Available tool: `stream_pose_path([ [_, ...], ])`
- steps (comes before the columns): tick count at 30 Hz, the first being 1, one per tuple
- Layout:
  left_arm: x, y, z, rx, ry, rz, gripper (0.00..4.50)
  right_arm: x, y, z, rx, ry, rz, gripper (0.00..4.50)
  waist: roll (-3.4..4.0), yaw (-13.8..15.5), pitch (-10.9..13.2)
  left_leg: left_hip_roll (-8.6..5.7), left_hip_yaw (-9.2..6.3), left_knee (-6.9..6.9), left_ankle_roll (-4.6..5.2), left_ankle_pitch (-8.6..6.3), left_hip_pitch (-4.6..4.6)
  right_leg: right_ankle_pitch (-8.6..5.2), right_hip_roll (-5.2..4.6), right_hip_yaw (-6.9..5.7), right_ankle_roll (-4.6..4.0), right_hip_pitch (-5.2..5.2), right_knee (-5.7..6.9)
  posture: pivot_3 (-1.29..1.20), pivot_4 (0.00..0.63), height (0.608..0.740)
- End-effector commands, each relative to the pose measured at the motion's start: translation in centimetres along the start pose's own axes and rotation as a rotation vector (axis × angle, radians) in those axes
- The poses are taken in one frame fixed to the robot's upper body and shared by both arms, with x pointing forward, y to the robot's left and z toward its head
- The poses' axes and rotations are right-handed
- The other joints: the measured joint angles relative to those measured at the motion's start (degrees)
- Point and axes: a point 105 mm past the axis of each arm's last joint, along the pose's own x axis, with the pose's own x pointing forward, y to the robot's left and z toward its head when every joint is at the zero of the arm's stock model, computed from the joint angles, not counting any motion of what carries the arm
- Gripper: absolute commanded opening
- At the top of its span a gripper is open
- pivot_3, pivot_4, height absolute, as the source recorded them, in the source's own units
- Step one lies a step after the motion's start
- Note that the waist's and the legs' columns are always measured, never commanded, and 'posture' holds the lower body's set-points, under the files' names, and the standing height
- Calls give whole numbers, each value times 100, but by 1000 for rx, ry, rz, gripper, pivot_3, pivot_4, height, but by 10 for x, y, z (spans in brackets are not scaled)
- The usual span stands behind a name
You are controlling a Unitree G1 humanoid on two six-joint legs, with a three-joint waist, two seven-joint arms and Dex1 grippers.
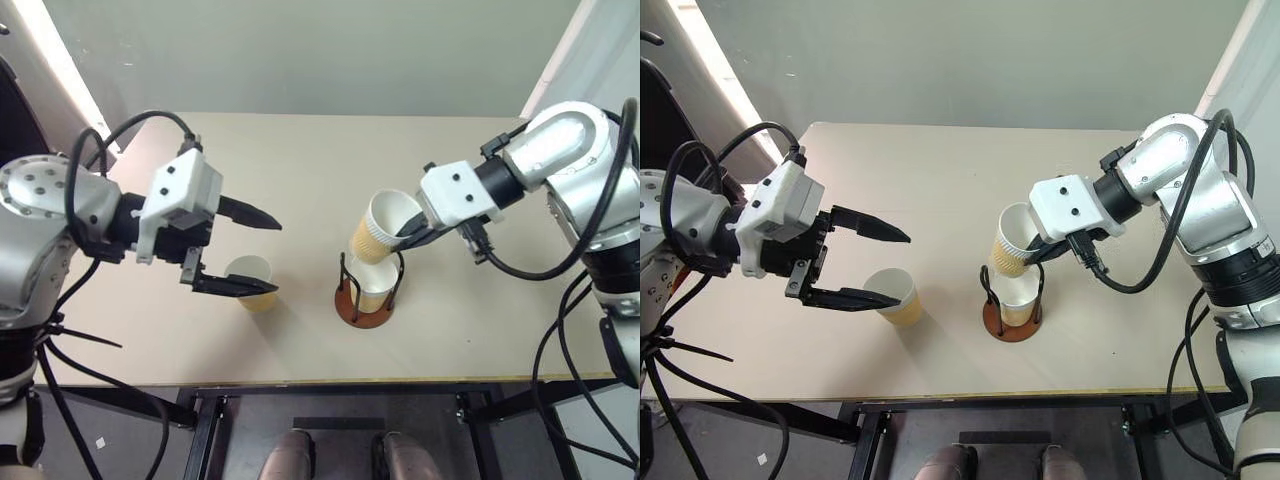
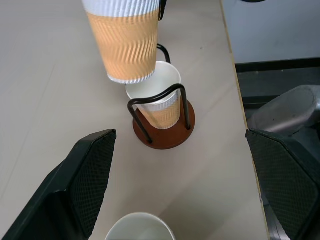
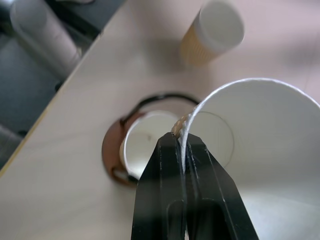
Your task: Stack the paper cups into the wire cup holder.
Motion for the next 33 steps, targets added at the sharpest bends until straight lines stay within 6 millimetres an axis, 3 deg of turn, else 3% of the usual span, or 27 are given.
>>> stream_pose_path([
  [1, -6, 2, 4, 27, 15, 45, 4481, 0, 3, -1, -24, 23, 19, 19, 0, -3, 0, 0, 0, -3, 0, 0, 0, 0, 0, 0, 0, -1, 0, 0, 150, 740],
  [20, -2, 2, -4, 2, 42, 78, 4481, 14, 16, 2, -100, 43, 110, 19, 0, -3, 0, 0, 1, -10, 0, 0, 0, -1, 0, 0, -1, -2, -2, 0, 150, 740],
  [24, -1, 2, -5, 2, 44, 79, 4481, 16, 17, 3, -110, 40, 122, 947, 0, -3, 0, 0, 1, -9, 0, 0, 0, -1, 0, 0, -1, -2, -2, 0, 150, 740],
  [30, -1, 12, -17, 19, 103, 103, 4481, 13, 10, 6, -112, 42, 84, 3037, 0, -6, 0, 0, 1, -9, 0, 0, 3, -1, 0, 0, -2, -2, 0, 0, 150, 740],
  [33, -5, 27, -16, 50, 103, 153, 4481, -6, -11, 10, -29, -32, -82, 4152, 0, 5, 0, 0, 0, -7, 0, 0, 1, -1, 0, -1, -2, -2, 0, 0, 150, 740],
])
